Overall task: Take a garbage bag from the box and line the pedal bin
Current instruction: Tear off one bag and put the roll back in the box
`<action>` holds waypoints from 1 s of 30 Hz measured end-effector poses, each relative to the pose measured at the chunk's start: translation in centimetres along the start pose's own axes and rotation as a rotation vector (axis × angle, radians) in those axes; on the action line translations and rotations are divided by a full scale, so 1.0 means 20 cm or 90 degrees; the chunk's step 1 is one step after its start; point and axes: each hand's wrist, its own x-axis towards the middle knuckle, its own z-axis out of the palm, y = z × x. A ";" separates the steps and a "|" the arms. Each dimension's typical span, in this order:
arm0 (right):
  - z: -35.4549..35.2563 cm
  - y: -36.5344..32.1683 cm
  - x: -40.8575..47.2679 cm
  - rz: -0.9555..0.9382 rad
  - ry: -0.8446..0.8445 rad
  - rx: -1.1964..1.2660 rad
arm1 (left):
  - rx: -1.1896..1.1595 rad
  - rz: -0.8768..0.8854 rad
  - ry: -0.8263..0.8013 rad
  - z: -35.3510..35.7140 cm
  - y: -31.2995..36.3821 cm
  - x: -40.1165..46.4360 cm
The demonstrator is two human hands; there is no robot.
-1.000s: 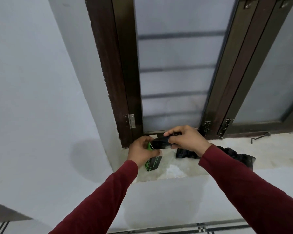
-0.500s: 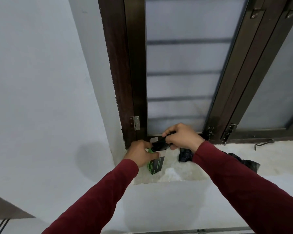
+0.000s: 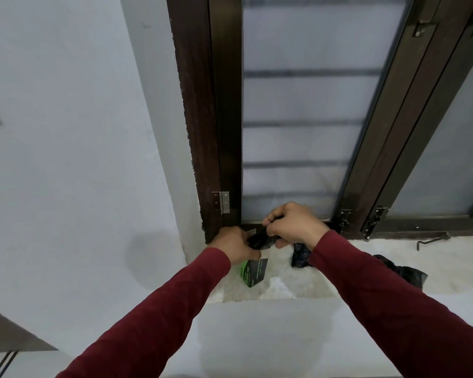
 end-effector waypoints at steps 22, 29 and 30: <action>0.07 -0.08 0.05 0.003 -0.092 -0.246 | -0.333 -0.037 0.216 0.20 -0.06 -0.11; 0.09 -0.06 0.01 -0.111 -0.022 -0.360 | -0.349 -0.040 0.236 0.20 -0.09 -0.11; 0.08 -0.05 0.02 -0.123 -0.006 -0.357 | -0.357 -0.043 0.234 0.20 -0.09 -0.11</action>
